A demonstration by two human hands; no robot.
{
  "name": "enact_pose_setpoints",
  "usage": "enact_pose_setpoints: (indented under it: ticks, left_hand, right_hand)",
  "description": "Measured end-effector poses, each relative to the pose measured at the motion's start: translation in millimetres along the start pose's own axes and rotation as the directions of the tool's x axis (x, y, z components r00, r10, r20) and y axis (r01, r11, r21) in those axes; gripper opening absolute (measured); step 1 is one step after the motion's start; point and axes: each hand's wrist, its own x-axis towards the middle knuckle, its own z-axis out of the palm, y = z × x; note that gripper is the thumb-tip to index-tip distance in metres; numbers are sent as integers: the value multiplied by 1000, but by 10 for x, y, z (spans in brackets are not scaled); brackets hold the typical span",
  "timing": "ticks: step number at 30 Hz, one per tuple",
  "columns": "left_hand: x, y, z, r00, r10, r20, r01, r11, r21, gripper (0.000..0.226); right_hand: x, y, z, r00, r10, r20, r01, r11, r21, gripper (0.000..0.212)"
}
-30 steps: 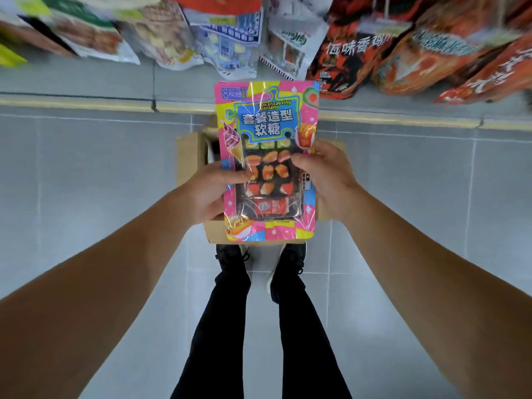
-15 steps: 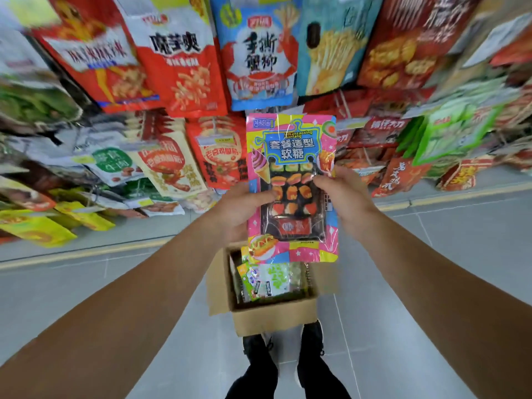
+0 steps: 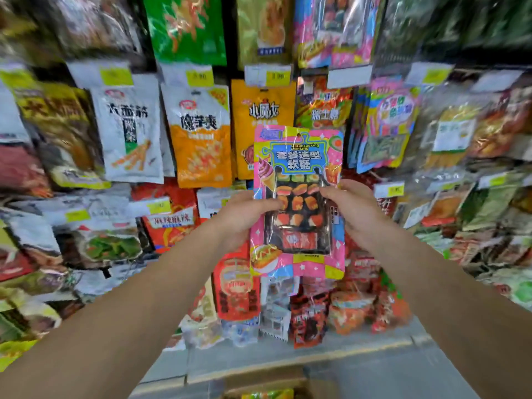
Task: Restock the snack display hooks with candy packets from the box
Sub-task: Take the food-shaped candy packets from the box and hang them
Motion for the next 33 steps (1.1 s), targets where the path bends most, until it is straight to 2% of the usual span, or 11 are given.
enact_pose_setpoints:
  ticks: [2, 4, 8, 11, 15, 18, 21, 25, 28, 30, 33]
  left_hand:
    - [-39, 309, -57, 997, 79, -1, -79, 997, 10, 17]
    - [-71, 557, -101, 991, 131, 0, -131, 991, 15, 13]
    - [-143, 1088, -188, 971, 238, 24, -239, 970, 49, 9]
    - [-148, 1373, -223, 954, 298, 37, -300, 952, 66, 6]
    - [-70, 1674, -193, 924, 382, -3, -380, 922, 71, 11]
    - [26, 1914, -132, 901, 431, -54, -426, 901, 78, 23]
    - [149, 2134, -60, 853, 507, -126, -503, 862, 64, 12]
    - [306, 2355, 61, 796, 585, -156, -577, 811, 99, 7]
    - [448, 2489, 224, 747, 643, -168, -629, 766, 132, 22]
    - [576, 2520, 311, 730, 655, -193, -634, 756, 164, 23]
    - [799, 2508, 435, 731, 643, -230, -619, 766, 173, 18]
  right_hand:
    - [71, -263, 34, 998, -55, -14, 55, 998, 5, 50]
    - [125, -460, 56, 995, -93, -21, 93, 996, 13, 65]
    - [98, -1009, 92, 977, -212, -11, 212, 977, -8, 58]
    - [22, -1363, 86, 964, -265, -10, 265, 964, 19, 23]
    - [147, -1646, 15, 937, -350, -5, 350, 937, -14, 12]
    - [284, -1857, -3, 922, -387, -18, 386, 922, -37, 9]
    - [386, -2023, -25, 893, -451, -7, 449, 891, -67, 13]
    - [616, -2219, -100, 870, -492, -6, 486, 861, -150, 34]
    - [863, -2393, -292, 815, -579, -36, 544, 785, -298, 32]
    - [1022, -2534, -432, 729, -685, -4, 618, 660, -427, 37]
    - [1350, -2781, -648, 635, -772, 8, 640, 521, -565, 58]
